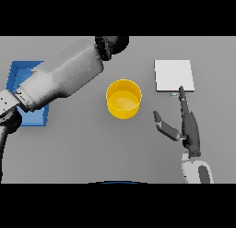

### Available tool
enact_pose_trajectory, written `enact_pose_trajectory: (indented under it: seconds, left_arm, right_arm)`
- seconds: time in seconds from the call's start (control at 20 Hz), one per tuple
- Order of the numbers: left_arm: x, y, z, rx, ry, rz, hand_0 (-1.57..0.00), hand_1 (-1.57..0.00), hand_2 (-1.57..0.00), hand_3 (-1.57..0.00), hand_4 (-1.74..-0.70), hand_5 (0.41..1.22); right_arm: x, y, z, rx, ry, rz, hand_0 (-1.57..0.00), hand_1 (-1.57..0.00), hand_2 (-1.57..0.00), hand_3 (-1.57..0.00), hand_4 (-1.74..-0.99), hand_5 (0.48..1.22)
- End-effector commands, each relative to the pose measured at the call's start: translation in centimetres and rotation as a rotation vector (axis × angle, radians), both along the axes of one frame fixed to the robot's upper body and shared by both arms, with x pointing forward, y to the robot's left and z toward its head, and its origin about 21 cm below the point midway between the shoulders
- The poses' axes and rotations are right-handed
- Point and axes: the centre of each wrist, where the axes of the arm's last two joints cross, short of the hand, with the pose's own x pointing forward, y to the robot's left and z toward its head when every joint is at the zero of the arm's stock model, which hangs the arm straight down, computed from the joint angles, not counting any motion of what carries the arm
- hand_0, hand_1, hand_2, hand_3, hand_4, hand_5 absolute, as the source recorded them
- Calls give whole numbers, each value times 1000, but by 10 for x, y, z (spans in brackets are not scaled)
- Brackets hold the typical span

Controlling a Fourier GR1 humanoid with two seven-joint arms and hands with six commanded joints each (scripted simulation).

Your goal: Pick up the red beaker and tilt it to pour out 1 green nut into yellow bowl. Pick up the yellow bowl and place it on the metallic measuring scale.

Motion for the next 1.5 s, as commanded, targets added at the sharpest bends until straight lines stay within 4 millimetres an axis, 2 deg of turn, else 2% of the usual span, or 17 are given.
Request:
enact_pose_trajectory:
  seconds: [0.0,0.05,0.15,0.3,0.45,0.55,0.8,0.95,1.05,1.2,1.45]
  left_arm:
    - [4,1,14,-34,-17,5,-1571,-1571,-1434,-1266,-1689,1221]
    - [10,5,34,-73,-38,23,-1571,-1571,-1461,-1041,-1699,1221]
    - [20,18,65,-156,-67,78,-1571,-1571,-1501,-1232,-1705,1221]
    - [34,43,99,-370,-80,219,-1571,-1571,-1535,-1397,-1720,1221]
    - [50,101,114,-716,-69,445,-1571,-1571,-1553,-1365,-1729,1221]
    - [54,141,113,-943,-36,533,-1571,-1571,-1559,-1368,-1733,1221]
    - [51,229,86,-1362,-10,663,-1571,-1571,-1567,-1428,-1739,1221]
    - [41,263,55,-1574,-71,775,-1571,-1571,-1569,-1432,-1740,1221]
    - [30,278,32,-1675,-108,843,-1571,-1571,-1570,-1445,-1740,1221]
    - [8,296,-6,-1784,-146,965,-1571,-1571,-1570,-1457,-1741,1221]
    - [-37,295,-54,-1868,-155,1059,-1571,-1571,-1571,-1449,-1741,1221]
  right_arm:
    - [-1,1,-2,1,8,2,1,1,1,1,-1190,594]
    - [-2,-2,0,13,0,10,1,1,1,1,-1186,596]
    - [3,-2,3,35,10,14,1,1,1,1,-1181,593]
    - [4,-4,1,72,27,31,1,1,1,1,-1193,597]
    - [7,-2,2,63,23,38,1,1,1,1,-1209,593]
    - [4,-5,-1,71,19,43,1,1,1,1,-1224,592]
    - [8,-9,-3,53,8,59,1,1,1,1,-1226,587]
    - [6,-12,-6,39,8,68,1,1,1,1,-1217,599]
    - [10,-7,-2,20,14,70,1,1,1,1,-1212,610]
    - [4,-9,-4,0,8,89,1,1,1,1,-1212,641]
    - [4,-8,-4,-9,25,86,1,1,1,1,-1215,664]
